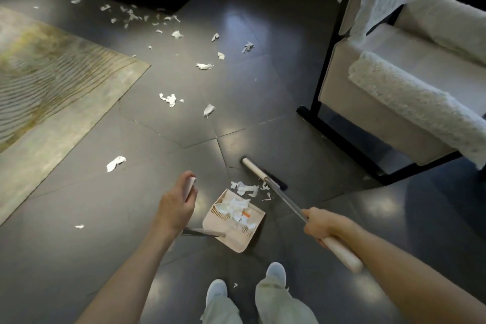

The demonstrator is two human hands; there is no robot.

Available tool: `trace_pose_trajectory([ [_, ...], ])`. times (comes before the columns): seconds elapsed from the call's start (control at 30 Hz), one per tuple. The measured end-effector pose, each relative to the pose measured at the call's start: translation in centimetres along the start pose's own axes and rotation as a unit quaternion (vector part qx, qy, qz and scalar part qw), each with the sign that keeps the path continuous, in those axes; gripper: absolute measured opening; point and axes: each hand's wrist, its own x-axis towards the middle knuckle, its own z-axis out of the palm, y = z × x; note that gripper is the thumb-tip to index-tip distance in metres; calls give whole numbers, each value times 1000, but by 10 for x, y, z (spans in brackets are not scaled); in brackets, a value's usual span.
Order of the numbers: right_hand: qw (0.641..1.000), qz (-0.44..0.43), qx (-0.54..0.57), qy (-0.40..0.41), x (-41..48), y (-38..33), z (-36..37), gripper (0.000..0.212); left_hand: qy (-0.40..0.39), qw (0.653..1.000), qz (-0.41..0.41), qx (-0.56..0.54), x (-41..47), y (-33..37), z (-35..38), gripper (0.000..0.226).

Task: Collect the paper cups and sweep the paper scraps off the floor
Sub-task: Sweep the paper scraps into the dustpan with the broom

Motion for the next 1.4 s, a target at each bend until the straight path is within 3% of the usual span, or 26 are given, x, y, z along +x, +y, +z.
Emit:
trace_pose_trajectory([
  [0.2,997,-38,-10,-70,-44,-27,27,41,-33,999,29,-13,12,10,0,25],
  [0.4,985,-14,167,-35,-106,-25,46,64,-87,993,71,-22,14,-1,-14,25],
  [0.53,975,4,222,-6,-143,-16,67,67,-132,982,137,-16,2,-7,-24,24],
  [0.77,909,75,406,59,-176,16,86,67,-161,965,208,-14,-8,6,-25,32],
  [0.97,872,114,465,104,-175,49,93,62,-193,954,229,-20,-10,27,-13,31],
  [1.17,812,169,542,136,-149,106,88,62,-216,942,255,3,-7,41,13,30],
  [1.23,811,184,539,133,-135,120,85,60,-221,937,269,14,-3,46,19,31],
  [1.4,850,198,472,124,-88,135,86,39,-230,925,299,42,2,50,36,33],
])
